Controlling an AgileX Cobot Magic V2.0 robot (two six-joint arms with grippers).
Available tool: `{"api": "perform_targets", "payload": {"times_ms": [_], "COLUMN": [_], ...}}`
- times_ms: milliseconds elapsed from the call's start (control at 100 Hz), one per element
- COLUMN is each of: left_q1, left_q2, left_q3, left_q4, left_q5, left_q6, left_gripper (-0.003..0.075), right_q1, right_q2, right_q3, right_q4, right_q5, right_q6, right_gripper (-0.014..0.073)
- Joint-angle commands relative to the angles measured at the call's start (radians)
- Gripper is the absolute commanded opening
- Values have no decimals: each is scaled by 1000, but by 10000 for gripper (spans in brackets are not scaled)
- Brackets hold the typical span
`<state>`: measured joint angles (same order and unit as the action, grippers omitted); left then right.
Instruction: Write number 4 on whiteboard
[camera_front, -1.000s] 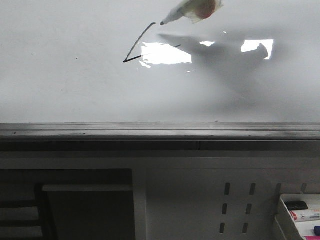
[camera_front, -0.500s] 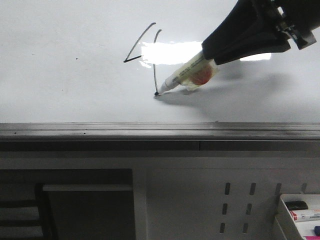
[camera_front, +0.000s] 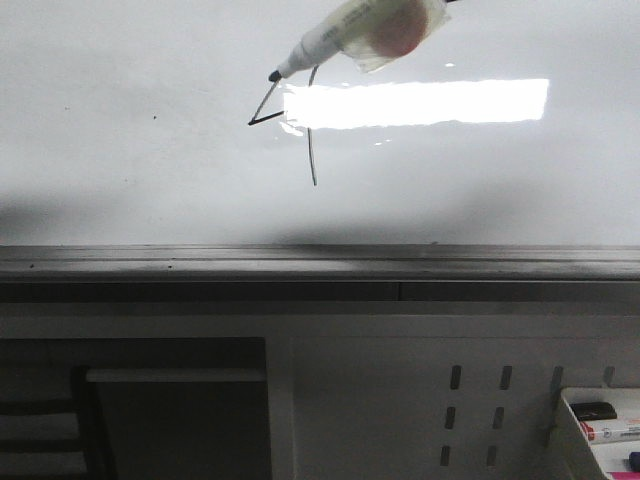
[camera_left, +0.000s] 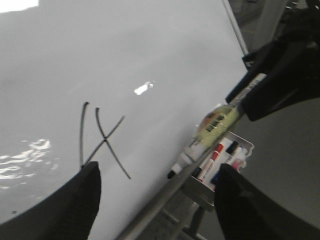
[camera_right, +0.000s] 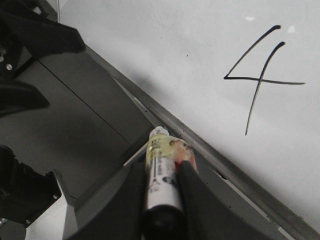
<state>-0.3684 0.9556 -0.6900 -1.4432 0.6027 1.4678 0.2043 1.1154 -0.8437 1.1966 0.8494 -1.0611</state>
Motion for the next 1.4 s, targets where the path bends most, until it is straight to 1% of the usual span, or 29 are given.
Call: {"api": "perform_targets", "payload": {"times_ms": [0,120,240,360,480,590,770,840,960,1170,1240,1310,1350,1390], "left_q1": [-88,-203,-288,-331,-338,-338,-338,-338,-338,-338,-338,-338,-338,-338], "left_q2": [33,92,145,191,231,255,260,260,260,260,260,260,260,260], "left_q3": [-32,-51,-81,-110,-137,-151,-153,-153,-153,-153,-153,-153,-153,-153], "left_q4": [-69,-64,-64,-64,-64,-64,-58,-36,-13,-13,-13,-13,-13,-13], "left_q5": [-26,-89,-166,-190,-186,-186,-184,-182,-177,-177,-177,-177,-177,-177], "left_q6": [40,79,126,146,146,146,146,146,146,146,146,146,148,148], "left_gripper": [438,438,438,438,433,379,220,174,136,121,71,-18,-20,-20], "right_q1": [3,3,3,3,3,3,3,3,3,3,3,3,3,3], "right_q2": [-23,-23,-23,-23,-23,-23,-23,-23,-21,-21,-21,-21,-21,-21], "right_q3": [-36,-36,-36,-36,-36,-36,-36,-36,-36,-36,-36,-36,-36,-36], "right_q4": [44,44,44,44,44,44,41,41,41,41,41,41,43,47], "right_q5": [34,63,86,101,107,114,109,111,119,130,135,140,142,145], "right_q6": [10,10,10,10,10,10,10,10,10,10,10,10,10,10], "right_gripper": [-49,-49,-49,-49,-49,-49,-49,-49,-49,-49,-49,-48,-36,-6]}}
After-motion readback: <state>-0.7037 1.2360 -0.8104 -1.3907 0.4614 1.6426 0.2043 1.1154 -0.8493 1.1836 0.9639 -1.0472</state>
